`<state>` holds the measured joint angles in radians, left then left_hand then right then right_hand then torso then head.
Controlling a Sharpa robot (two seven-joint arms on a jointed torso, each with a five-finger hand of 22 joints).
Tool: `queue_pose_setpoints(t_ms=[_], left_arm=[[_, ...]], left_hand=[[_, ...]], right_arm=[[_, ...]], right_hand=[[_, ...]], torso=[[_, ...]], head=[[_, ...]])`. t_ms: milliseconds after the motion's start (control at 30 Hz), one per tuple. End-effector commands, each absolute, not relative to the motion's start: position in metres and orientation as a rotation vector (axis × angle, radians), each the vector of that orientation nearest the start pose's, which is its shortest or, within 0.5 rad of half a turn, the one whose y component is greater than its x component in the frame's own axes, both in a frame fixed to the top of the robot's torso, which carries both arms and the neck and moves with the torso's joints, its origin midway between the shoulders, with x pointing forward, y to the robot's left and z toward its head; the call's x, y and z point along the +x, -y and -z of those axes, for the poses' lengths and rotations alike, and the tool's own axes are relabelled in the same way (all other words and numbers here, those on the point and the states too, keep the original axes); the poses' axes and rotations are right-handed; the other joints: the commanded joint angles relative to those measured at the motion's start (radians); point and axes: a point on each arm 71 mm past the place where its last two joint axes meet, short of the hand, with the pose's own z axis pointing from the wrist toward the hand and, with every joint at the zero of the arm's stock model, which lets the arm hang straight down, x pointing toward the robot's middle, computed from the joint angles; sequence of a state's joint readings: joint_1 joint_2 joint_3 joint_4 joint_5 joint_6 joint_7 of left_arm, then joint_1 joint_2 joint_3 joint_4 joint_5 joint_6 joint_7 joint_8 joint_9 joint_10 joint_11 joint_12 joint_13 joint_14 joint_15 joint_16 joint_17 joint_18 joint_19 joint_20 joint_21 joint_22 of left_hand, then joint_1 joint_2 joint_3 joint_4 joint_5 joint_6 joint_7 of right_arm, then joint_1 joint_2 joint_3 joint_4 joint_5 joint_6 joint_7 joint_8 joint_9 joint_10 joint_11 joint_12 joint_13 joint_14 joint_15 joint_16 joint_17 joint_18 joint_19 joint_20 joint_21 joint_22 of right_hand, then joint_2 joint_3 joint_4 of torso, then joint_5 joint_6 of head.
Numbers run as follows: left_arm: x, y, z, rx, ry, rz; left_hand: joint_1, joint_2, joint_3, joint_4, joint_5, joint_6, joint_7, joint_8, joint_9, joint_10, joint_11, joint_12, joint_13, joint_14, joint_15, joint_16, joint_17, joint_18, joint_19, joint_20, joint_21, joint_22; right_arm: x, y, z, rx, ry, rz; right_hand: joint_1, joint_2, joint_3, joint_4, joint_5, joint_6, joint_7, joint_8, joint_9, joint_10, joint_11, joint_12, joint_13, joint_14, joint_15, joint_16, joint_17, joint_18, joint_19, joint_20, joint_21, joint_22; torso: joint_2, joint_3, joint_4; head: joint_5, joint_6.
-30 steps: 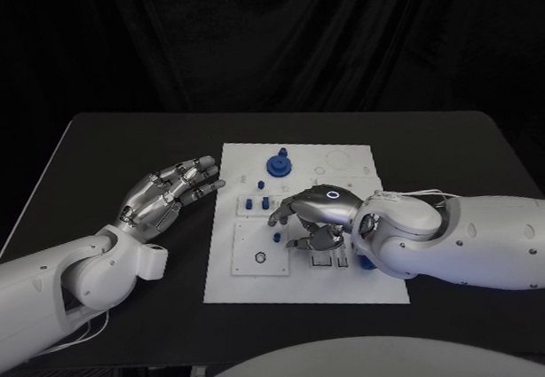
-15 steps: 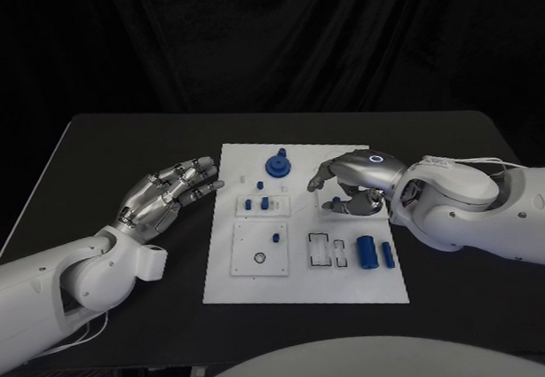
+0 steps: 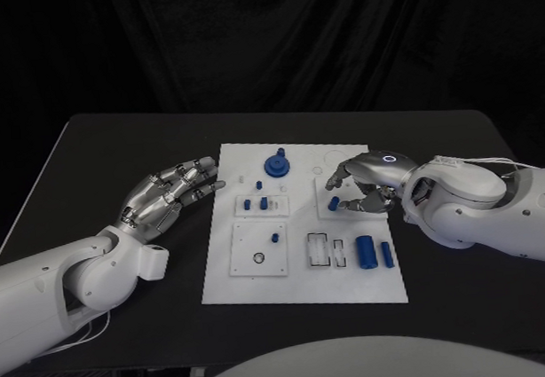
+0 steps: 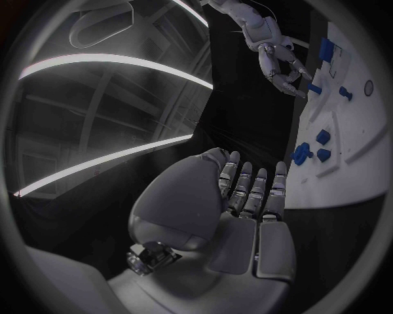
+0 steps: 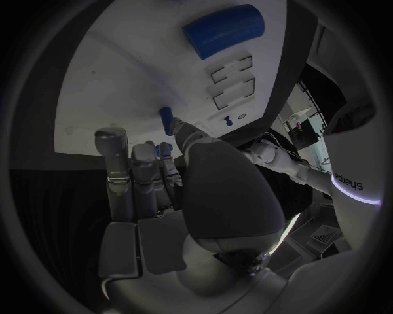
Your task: Assemble the parts on the task board
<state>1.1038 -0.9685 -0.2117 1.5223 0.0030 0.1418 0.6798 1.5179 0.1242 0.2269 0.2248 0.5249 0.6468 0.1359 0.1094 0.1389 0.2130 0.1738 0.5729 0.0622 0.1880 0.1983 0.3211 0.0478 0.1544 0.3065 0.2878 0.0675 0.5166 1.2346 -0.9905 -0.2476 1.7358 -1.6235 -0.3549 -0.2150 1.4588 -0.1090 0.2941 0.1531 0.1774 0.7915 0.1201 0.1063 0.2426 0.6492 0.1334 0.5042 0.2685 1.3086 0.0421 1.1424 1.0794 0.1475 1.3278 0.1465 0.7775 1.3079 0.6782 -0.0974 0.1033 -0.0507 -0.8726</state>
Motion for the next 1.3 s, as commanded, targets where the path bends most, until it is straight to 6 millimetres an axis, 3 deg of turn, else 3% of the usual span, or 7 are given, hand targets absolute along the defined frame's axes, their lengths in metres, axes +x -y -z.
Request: queue_pose_setpoints(t_ms=[33,433,633,833,933,1067,1300], left_arm=[[0.426,-0.254,0.257,-1.105,-1.460,1.943],[0.425,-0.253,0.260,-1.113,-1.472,1.945],[0.425,-0.253,0.261,-1.116,-1.476,1.944],[0.424,-0.253,0.262,-1.121,-1.481,1.942],[0.424,-0.253,0.263,-1.123,-1.483,1.942],[0.423,-0.253,0.265,-1.127,-1.486,1.941],[0.422,-0.254,0.266,-1.131,-1.488,1.939]], left_hand=[[-0.008,0.001,0.003,0.000,-0.004,0.007,0.003,0.003,-0.001,0.002,0.006,0.004,0.001,0.000,0.003,0.003,0.001,0.001,0.005,0.000,0.002,-0.001],[-0.010,0.002,0.004,0.002,-0.005,0.007,0.004,0.004,-0.001,0.003,0.008,0.003,0.001,0.000,0.003,0.003,0.001,0.001,0.005,0.000,0.002,-0.002],[-0.011,0.002,0.004,0.002,-0.005,0.007,0.004,0.004,-0.001,0.003,0.008,0.003,0.001,0.000,0.004,0.003,0.001,0.001,0.005,0.000,0.002,-0.002],[-0.012,0.002,0.005,0.003,-0.005,0.006,0.005,0.004,-0.001,0.004,0.008,0.005,0.001,0.000,0.004,0.003,0.001,0.001,0.005,0.000,0.002,-0.003],[-0.013,0.002,0.005,0.004,-0.006,0.006,0.005,0.004,-0.001,0.004,0.009,0.005,0.001,0.000,0.004,0.003,0.001,0.001,0.005,0.000,0.002,-0.003],[-0.013,0.002,0.005,0.004,-0.006,0.006,0.005,0.004,-0.001,0.004,0.009,0.005,0.001,0.000,0.004,0.003,0.001,0.001,0.005,0.000,0.002,-0.003],[-0.015,0.003,0.006,0.005,-0.007,0.007,0.006,0.005,-0.001,0.006,0.011,0.008,0.002,0.000,0.004,0.004,0.001,0.001,0.005,0.000,0.002,-0.003]], right_arm=[[0.419,0.218,0.227,-0.305,-1.769,-0.499],[0.421,0.210,0.232,-0.308,-1.761,-0.541],[0.422,0.208,0.234,-0.312,-1.757,-0.552],[0.422,0.206,0.236,-0.316,-1.759,-0.556],[0.422,0.206,0.237,-0.315,-1.759,-0.558],[0.421,0.207,0.237,-0.310,-1.750,-0.561],[0.420,0.206,0.233,-0.297,-1.710,-0.584]], right_hand=[[-0.009,0.002,-0.003,0.010,-0.008,0.008,0.002,-0.004,-0.005,0.025,-0.001,0.003,-0.002,0.004,0.003,0.000,-0.003,-0.017,0.005,-0.002,0.003,0.091],[-0.001,0.005,-0.002,0.027,-0.015,0.056,0.020,0.006,-0.017,0.133,-0.011,0.011,-0.020,0.001,0.000,-0.010,-0.019,-0.016,0.002,-0.004,0.002,0.090],[0.005,0.004,0.005,0.034,-0.015,0.076,0.024,0.011,-0.018,0.169,-0.017,0.000,-0.032,0.000,-0.006,-0.014,-0.025,-0.015,0.002,-0.008,0.000,0.089],[0.024,0.005,0.023,0.038,-0.002,0.138,0.029,0.037,-0.003,0.260,-0.039,-0.012,-0.047,0.005,-0.023,-0.017,-0.030,-0.016,0.007,-0.023,0.009,0.091],[0.031,0.005,0.029,0.036,0.005,0.153,0.028,0.043,0.002,0.286,-0.045,-0.018,-0.051,0.006,-0.028,-0.018,-0.031,-0.017,0.008,-0.027,0.011,0.091],[0.067,0.010,0.050,0.010,0.046,0.204,0.022,0.067,0.022,0.334,-0.053,-0.036,-0.059,0.007,-0.036,-0.023,-0.035,-0.017,0.010,-0.036,0.016,0.093],[0.074,0.015,0.050,-0.006,0.054,0.248,0.011,0.093,0.051,0.374,-0.062,-0.055,-0.065,0.015,-0.045,-0.023,-0.034,-0.020,0.016,-0.044,0.033,0.096]], torso=[[0.000,0.0007,0.0015],[0.000,0.0003,0.0018],[-0.001,0.0008,-0.0010],[-0.001,0.0006,-0.0003],[-0.001,0.0005,0.0002],[-0.001,0.0002,0.0005],[-0.001,0.0002,-0.0001]], head=[[-0.002,0.000],[-0.007,0.000],[-0.003,0.000],[-0.005,0.000],[-0.005,0.000],[-0.005,0.000],[-0.002,0.000]])
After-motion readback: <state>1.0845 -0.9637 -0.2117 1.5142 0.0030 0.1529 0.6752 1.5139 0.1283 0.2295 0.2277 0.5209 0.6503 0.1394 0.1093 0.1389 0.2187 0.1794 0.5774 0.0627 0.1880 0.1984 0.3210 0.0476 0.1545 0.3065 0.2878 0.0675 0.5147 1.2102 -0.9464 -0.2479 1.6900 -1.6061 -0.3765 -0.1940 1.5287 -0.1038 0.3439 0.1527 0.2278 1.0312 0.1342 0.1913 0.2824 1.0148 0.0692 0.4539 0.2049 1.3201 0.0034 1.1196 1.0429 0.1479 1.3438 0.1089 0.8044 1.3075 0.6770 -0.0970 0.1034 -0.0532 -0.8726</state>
